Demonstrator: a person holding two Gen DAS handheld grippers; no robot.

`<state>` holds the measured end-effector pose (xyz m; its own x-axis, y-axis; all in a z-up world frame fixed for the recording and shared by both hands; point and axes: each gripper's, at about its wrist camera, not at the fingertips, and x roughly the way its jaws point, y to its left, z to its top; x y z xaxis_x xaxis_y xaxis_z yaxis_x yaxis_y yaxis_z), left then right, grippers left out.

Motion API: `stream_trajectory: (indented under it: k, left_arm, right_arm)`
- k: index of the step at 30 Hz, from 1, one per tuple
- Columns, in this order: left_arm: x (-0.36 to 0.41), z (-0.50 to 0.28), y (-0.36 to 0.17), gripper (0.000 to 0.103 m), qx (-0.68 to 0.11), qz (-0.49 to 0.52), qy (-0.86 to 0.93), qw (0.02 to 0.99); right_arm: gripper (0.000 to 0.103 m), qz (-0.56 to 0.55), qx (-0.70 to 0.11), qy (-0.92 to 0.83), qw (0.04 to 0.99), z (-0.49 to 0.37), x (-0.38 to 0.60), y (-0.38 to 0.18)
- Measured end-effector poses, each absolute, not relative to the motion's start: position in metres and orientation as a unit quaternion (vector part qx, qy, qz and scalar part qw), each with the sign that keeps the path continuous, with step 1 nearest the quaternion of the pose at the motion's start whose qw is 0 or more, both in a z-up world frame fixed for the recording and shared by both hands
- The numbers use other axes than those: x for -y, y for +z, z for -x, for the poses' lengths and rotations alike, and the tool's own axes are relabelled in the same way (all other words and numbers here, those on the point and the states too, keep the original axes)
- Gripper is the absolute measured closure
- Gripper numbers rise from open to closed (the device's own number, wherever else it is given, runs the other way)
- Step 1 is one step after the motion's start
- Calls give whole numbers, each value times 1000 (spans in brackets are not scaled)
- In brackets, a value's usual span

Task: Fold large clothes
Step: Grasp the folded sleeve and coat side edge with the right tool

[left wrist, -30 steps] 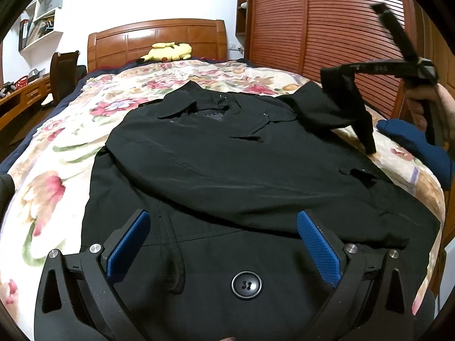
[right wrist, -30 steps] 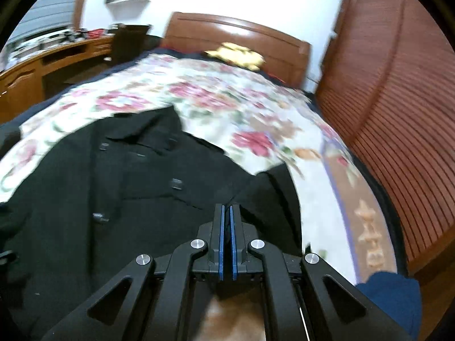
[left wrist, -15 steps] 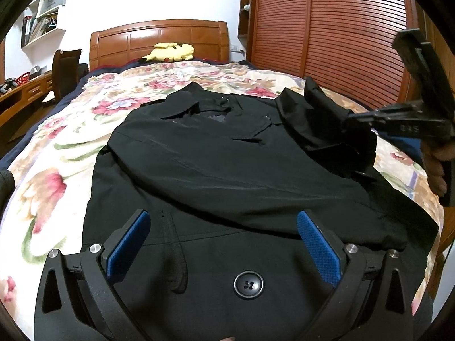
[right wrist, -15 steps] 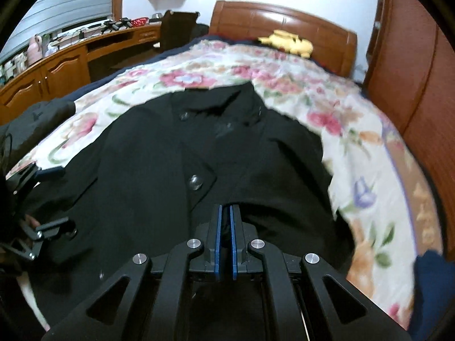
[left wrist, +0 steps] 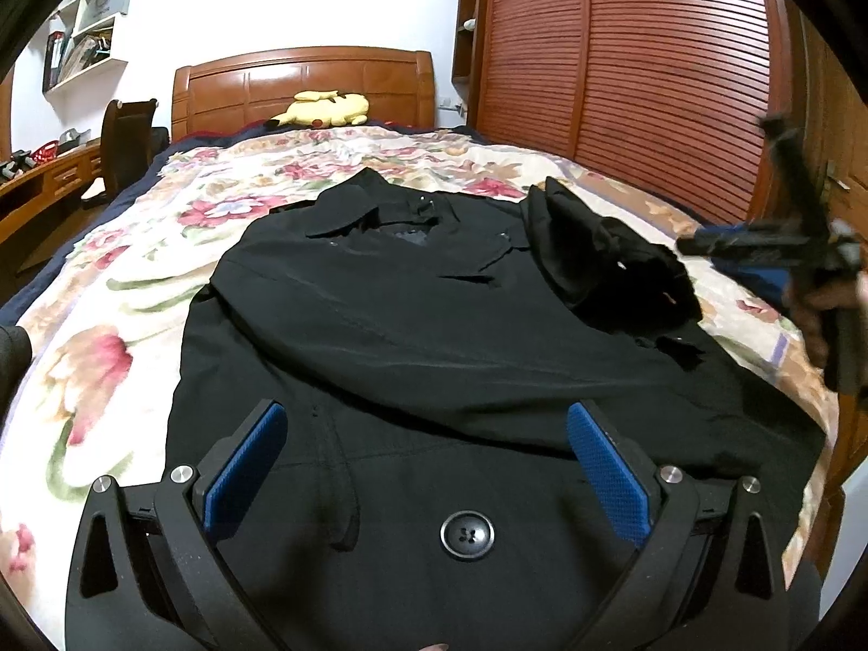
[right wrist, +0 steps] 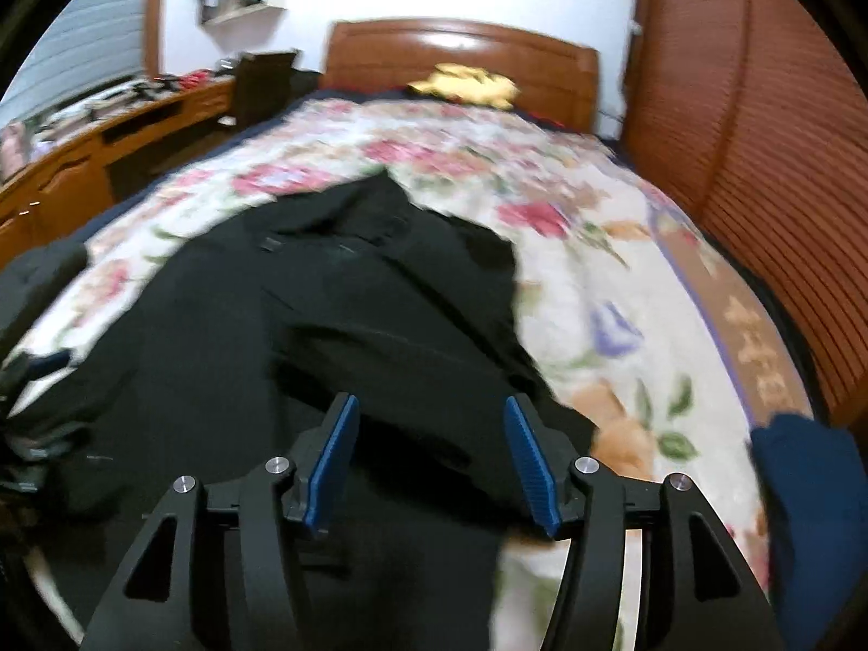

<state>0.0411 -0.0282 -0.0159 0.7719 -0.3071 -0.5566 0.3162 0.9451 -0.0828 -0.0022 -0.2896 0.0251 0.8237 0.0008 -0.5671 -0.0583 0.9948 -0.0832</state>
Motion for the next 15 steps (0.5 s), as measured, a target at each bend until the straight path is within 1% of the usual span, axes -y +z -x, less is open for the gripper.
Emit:
stream_trajectory:
  k: [4,7,9,10,13,15]
  left_arm:
    - [30,-36,-13,0,-289,-11,-175,941]
    - [31,-37,-15,0,-291,-15,-177,940]
    - [31,-37,-15,0,-293,-13,-178,939]
    - [30,-38,-15,0,-294,-11,-178,939]
    - [29,-39,-15,0,-295,-7,-179,939]
    - [29,-38,-15,0,-295,-7,-180,938]
  right_arm:
    - [45,45,-322,-23,945,-31,303,0]
    - [44,20,-334,-27,942,-46,310,-7]
    - [40,16,-345,-28,938,-51,312,-12]
    - [39,12,-354,-27,935,-56,315,-15]
    - [38,3,-381,-22,924,-74,313,-27]
    - [38,4,-382,-17,924,-74,315,-28]
